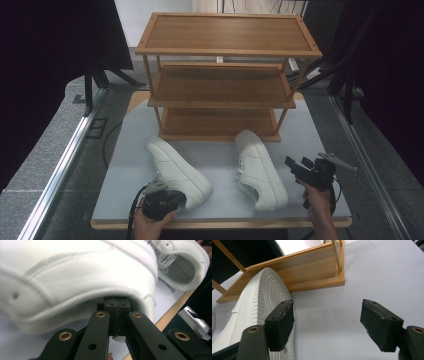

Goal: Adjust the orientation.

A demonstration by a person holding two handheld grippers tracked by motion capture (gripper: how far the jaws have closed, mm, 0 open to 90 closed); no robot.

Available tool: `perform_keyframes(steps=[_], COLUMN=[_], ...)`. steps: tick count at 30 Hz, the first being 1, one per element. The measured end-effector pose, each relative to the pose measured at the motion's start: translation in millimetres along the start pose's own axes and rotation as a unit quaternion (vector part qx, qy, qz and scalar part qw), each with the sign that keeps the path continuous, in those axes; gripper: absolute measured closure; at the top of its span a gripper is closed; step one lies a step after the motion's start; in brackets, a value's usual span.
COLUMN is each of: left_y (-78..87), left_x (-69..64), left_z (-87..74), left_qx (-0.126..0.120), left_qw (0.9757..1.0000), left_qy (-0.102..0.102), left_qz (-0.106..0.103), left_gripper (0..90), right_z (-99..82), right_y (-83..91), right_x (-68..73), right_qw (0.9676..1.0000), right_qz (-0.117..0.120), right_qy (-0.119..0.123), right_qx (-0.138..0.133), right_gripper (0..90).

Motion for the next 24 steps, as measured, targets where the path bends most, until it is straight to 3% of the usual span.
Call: perform_keyframes(steps=[24], left_y=[-16.9], left_x=[-10.6], left_z=[33.5], left_qx=[0.022], left_qw=[0.9992], left_qy=[-0.033], left_qz=[-0.001], left_gripper=[89.9], right_z=[1.2], right_y=[5.4], right_x=[-8.5], right_qw=[0.9998], right_qz=[0.003], right_qy=[-0.019], right_qx=[-0.008], right_gripper=[27.1])
Point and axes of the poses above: each handheld gripper's, and its own axes: y roughly backward along the jaws, z roughly out of its top, x roughly to its left, the point moved 1 cm from there along -y, roughly forward along the jaws, and after that the axes turned 14 degrees about x, right-handed, at the moved point
